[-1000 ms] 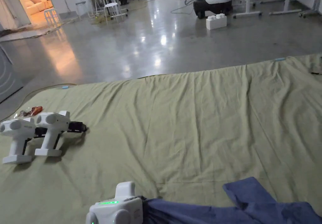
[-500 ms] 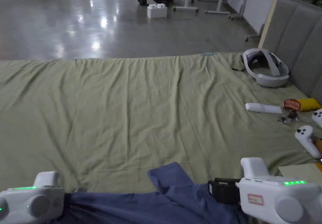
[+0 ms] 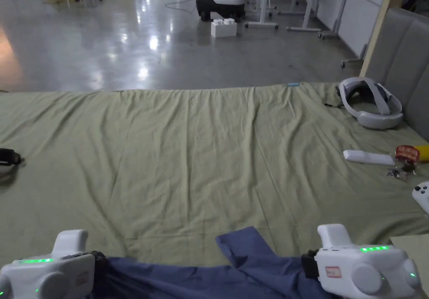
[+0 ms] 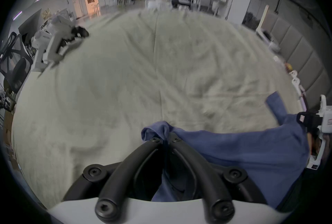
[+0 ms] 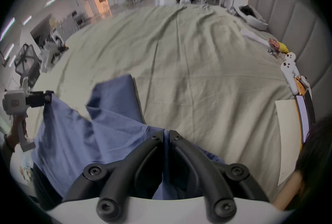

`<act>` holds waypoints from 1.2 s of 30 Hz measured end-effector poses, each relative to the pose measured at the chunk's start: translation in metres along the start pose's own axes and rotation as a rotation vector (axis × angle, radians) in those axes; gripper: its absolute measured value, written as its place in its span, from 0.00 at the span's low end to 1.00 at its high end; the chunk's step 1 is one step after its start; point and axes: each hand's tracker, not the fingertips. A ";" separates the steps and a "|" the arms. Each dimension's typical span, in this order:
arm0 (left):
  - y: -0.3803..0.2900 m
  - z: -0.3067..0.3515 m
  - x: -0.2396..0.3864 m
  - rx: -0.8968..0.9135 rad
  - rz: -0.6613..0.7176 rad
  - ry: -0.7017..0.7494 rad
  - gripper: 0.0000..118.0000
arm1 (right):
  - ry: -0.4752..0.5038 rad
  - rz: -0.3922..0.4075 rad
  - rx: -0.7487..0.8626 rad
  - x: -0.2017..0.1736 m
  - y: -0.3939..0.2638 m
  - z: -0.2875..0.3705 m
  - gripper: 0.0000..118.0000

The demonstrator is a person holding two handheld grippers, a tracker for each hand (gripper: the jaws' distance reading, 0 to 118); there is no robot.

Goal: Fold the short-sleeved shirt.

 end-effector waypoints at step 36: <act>0.178 0.324 -0.023 0.760 0.089 0.066 0.05 | -0.177 0.016 0.701 -0.014 0.205 0.256 0.05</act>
